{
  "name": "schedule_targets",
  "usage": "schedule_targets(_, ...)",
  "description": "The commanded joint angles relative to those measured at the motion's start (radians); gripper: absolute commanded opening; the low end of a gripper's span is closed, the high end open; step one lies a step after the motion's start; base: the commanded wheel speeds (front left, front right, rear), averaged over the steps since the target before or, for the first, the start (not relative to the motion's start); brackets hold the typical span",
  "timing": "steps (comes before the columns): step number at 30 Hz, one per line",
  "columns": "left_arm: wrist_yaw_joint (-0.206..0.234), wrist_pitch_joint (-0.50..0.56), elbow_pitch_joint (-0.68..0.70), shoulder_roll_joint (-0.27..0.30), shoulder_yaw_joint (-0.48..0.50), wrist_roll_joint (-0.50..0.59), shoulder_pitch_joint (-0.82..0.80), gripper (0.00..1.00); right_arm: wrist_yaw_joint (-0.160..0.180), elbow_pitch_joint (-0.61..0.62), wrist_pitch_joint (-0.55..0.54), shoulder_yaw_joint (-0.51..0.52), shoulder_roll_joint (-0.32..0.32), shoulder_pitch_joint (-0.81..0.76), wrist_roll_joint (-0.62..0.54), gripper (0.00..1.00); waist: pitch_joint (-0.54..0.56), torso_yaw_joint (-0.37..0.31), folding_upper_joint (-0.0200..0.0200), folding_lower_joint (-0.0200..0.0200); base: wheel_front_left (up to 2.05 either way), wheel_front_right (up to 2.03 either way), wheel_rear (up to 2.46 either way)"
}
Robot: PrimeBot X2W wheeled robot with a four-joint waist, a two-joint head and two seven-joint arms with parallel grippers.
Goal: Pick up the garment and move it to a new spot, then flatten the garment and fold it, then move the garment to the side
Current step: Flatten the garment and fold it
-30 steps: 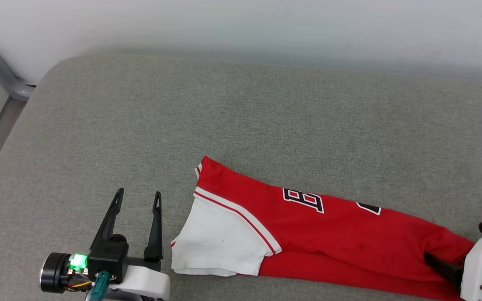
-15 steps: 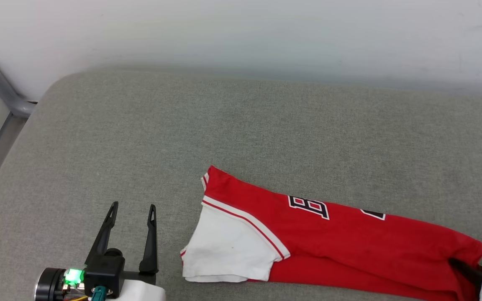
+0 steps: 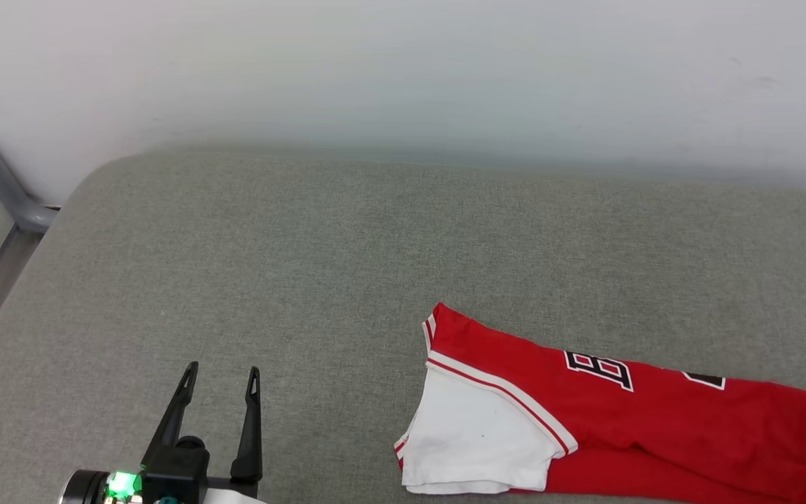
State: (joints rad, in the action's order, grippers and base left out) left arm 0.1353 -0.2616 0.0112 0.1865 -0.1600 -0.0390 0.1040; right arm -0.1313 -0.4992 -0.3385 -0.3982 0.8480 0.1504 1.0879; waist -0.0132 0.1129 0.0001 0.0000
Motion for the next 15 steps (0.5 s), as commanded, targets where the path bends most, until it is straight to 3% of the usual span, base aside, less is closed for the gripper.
schedule_targets(1, -0.002, -0.005, -0.002, -0.002, 0.004, 0.007, 0.013, 1.00, 0.001, 0.024, -0.017, 0.004, -0.002, -0.016, 0.016, 0.00, 0.006, -0.002, -0.0001, 0.0000, 0.00, 0.00, 0.00)
schedule_targets(8, -0.014, -0.005, -0.010, -0.008, 0.008, 0.012, 0.024, 1.00, 0.001, 0.184, -0.093, 0.042, -0.036, -0.028, 0.039, 0.00, 0.019, -0.005, -0.0001, 0.0000, 0.00, 0.00, 0.00)
schedule_targets(15, -0.024, -0.005, -0.010, -0.019, 0.001, 0.021, 0.004, 1.00, 0.001, 0.323, -0.163, 0.044, -0.107, 0.032, -0.049, 0.00, -0.002, 0.008, -0.0001, 0.0000, 0.00, 0.00, 0.00)
